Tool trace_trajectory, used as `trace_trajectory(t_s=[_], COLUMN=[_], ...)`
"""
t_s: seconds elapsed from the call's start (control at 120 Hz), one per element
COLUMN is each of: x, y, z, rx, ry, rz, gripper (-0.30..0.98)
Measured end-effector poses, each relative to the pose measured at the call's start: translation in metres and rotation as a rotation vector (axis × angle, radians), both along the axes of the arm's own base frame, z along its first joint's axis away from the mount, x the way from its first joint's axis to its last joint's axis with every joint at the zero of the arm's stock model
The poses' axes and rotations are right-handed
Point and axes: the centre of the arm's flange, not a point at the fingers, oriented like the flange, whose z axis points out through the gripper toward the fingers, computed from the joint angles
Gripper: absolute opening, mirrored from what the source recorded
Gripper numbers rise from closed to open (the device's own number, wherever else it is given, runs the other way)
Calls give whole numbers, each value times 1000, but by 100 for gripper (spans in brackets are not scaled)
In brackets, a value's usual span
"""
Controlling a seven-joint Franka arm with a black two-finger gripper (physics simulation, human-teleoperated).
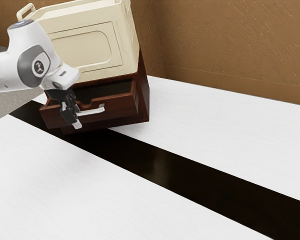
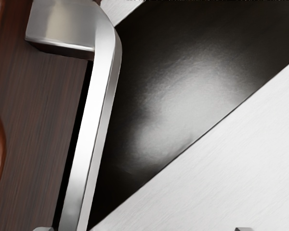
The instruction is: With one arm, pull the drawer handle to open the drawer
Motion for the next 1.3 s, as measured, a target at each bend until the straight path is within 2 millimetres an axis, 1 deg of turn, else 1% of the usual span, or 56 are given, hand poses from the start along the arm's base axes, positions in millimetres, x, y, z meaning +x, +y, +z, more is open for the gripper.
trace_trajectory(t_s=[0.092,0.225,0.358,0.85,0.975,1.083,1.2,1.3], x=[-5,-15,-21,-55,-63,-71,-80,-82], y=[-6,-10,-15,-38,-41,-44,-56,-69], z=[1,3,0,2,15,34,60,71], rx=[-4,-5,-10,-30,-11,4,21,18], ry=[2,4,11,1,-19,-52,-96,-97], rz=[-4,1,2,5,5,6,-11,-28], gripper=[46,47,50,47,41,44,47,55])
